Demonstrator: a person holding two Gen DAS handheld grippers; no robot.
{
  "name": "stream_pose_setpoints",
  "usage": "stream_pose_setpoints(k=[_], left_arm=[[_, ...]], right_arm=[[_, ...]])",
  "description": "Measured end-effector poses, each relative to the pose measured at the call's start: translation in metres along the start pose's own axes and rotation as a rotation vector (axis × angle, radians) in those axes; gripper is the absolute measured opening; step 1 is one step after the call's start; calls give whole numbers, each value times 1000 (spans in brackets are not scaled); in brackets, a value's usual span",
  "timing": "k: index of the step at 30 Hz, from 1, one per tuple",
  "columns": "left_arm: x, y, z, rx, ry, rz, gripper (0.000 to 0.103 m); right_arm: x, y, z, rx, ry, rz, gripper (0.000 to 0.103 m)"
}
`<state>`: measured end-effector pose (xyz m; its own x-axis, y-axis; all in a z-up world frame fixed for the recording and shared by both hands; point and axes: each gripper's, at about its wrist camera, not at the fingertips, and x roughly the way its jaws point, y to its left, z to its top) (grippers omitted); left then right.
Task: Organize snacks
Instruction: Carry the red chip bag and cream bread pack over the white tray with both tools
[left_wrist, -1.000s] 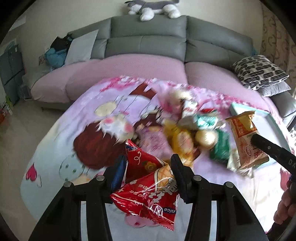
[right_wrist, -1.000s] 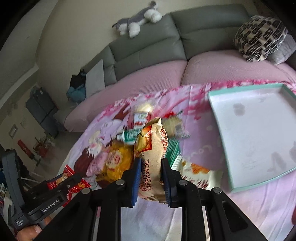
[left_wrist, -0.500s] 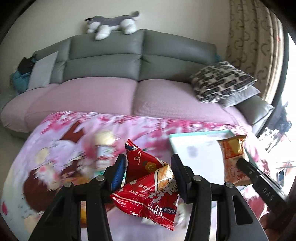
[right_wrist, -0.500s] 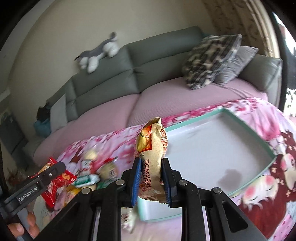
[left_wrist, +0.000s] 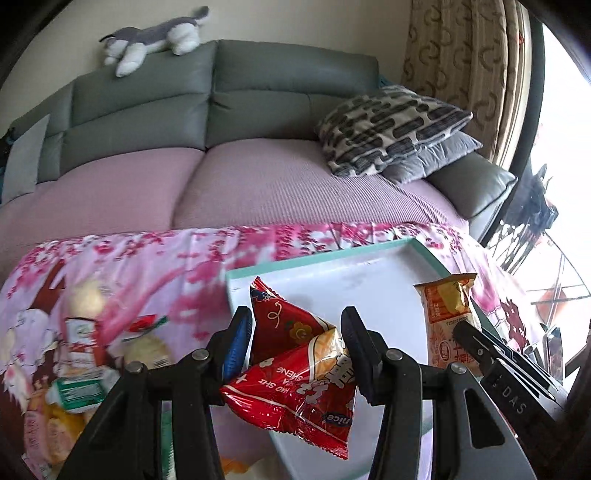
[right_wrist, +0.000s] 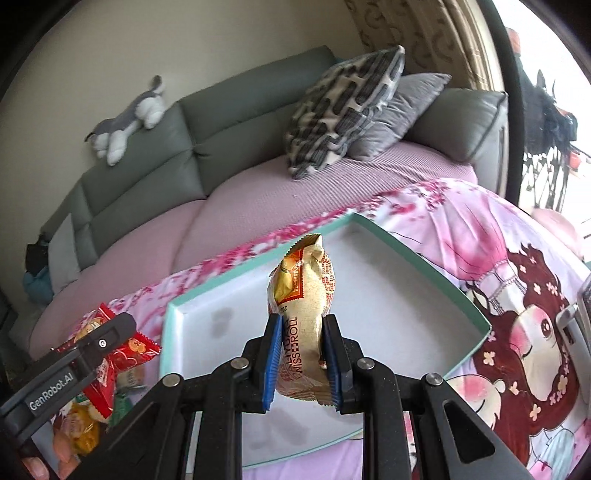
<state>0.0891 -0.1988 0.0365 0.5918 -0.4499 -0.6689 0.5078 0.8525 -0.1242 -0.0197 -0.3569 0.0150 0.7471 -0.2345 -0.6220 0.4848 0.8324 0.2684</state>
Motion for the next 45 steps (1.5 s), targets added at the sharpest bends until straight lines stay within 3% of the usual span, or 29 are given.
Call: stream_pose_setpoints(k=[12, 16, 23, 31, 45], left_arm=[[60, -31, -18, 9, 103, -62, 52], [68, -32, -22, 13, 101, 1, 52], [81, -27, -27, 11, 124, 20, 53], [84, -23, -33, 45, 149, 101, 56], [68, 4, -48, 56, 178, 114, 57]], right_arm=[[15, -28, -1, 38, 23, -94, 24], [17, -32, -1, 46, 28, -91, 24], [20, -33, -2, 57, 41, -92, 24], [20, -32, -1, 48, 48, -93, 24], [17, -19, 3, 4, 61, -92, 24]])
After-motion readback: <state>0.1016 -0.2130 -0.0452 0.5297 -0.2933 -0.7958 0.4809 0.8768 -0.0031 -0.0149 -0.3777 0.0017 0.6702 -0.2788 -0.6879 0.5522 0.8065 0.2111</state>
